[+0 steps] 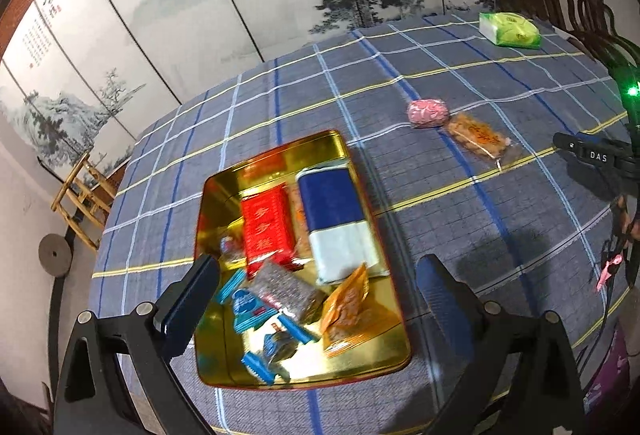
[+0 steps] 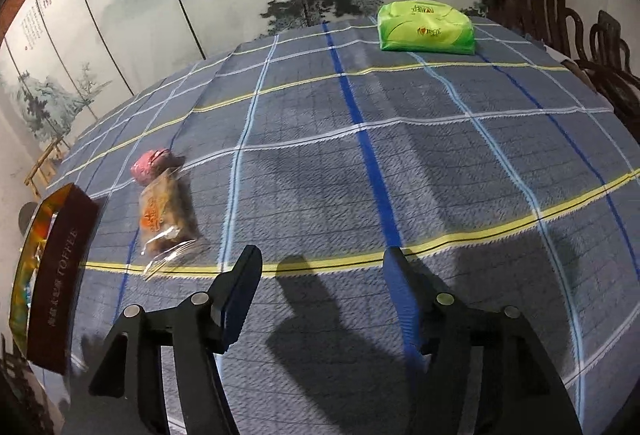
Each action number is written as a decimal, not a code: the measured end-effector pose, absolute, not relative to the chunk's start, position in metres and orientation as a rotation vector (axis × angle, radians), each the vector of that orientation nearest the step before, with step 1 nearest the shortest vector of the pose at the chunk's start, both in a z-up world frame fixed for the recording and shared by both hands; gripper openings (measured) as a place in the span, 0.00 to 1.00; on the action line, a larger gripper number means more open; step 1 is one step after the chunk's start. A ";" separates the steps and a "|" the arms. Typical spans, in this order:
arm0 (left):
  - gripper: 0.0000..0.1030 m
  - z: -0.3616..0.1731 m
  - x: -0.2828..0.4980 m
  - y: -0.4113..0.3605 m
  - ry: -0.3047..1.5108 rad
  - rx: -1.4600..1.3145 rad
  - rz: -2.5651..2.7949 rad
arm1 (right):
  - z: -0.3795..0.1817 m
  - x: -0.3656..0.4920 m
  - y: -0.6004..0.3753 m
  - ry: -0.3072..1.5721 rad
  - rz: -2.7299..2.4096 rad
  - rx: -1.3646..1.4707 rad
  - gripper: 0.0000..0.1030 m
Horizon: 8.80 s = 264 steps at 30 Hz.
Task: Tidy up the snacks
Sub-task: 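Reach the left gripper down over the pink patterned cake packet, then close the left gripper on the pink patterned cake packet, then lift the pink packet with the left gripper while the right gripper grasps the orange-printed snack bag, then lower the pink packet into the gold tin and open the left gripper, then carry the orange-printed snack bag over the gold tin with the right gripper and lower it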
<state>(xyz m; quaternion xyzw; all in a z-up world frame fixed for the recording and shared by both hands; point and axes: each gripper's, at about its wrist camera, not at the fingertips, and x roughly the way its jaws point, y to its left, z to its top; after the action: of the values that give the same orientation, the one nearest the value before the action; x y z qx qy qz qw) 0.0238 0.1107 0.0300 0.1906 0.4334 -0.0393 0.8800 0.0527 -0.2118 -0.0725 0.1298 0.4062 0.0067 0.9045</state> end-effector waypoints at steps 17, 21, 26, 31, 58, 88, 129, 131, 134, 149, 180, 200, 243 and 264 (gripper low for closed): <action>0.95 0.011 0.077 0.070 0.978 0.460 -0.218 | -0.075 0.064 -0.226 0.815 0.006 0.290 0.72; 0.95 0.004 0.095 0.063 1.002 0.474 -0.252 | -0.074 0.066 -0.227 0.816 0.013 0.289 0.76; 0.95 -0.002 0.120 0.056 1.012 0.486 -0.313 | -0.075 0.067 -0.225 0.821 0.017 0.278 0.79; 0.95 -0.011 0.150 0.049 1.033 0.515 -0.366 | -0.076 0.067 -0.222 0.825 0.025 0.269 0.83; 0.59 -0.047 0.226 -0.024 0.972 0.969 -1.009 | -0.076 0.068 -0.218 0.832 0.054 0.263 0.92; 0.25 -0.035 0.191 -0.008 1.164 0.443 -0.726 | -0.077 0.068 -0.217 0.834 0.063 0.268 0.95; 0.24 0.046 0.022 0.186 0.966 -0.051 -0.208 | -0.040 0.076 -0.086 0.764 0.554 -0.082 0.36; 0.24 0.041 0.020 0.194 0.972 -0.056 -0.197 | -0.036 0.068 -0.085 0.748 0.542 -0.020 0.36; 0.24 0.037 0.017 0.201 0.958 -0.028 -0.168 | -0.035 0.064 -0.083 0.731 0.522 0.025 0.36; 0.24 0.024 0.048 0.208 0.913 0.021 -0.145 | -0.042 0.051 -0.077 0.756 0.461 0.061 0.36; 0.24 -0.016 0.118 0.201 0.990 0.091 -0.095 | -0.008 0.033 -0.072 0.708 0.465 0.064 0.36; 0.25 -0.023 0.131 0.200 1.007 0.114 -0.077 | 0.002 0.026 -0.059 0.699 0.490 0.053 0.36; 0.99 0.042 0.021 0.259 0.765 -0.011 0.143 | 0.022 0.026 0.049 0.709 0.690 -0.002 0.36; 0.98 0.033 -0.009 0.296 0.732 -0.072 0.212 | -0.003 0.035 0.105 0.788 0.693 -0.025 0.36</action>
<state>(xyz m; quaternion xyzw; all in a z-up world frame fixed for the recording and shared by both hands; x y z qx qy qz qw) -0.0087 0.2956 0.0328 -0.0352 0.3572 0.1033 0.9276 0.0346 0.1052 -0.0031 -0.0118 0.3762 0.3310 0.8653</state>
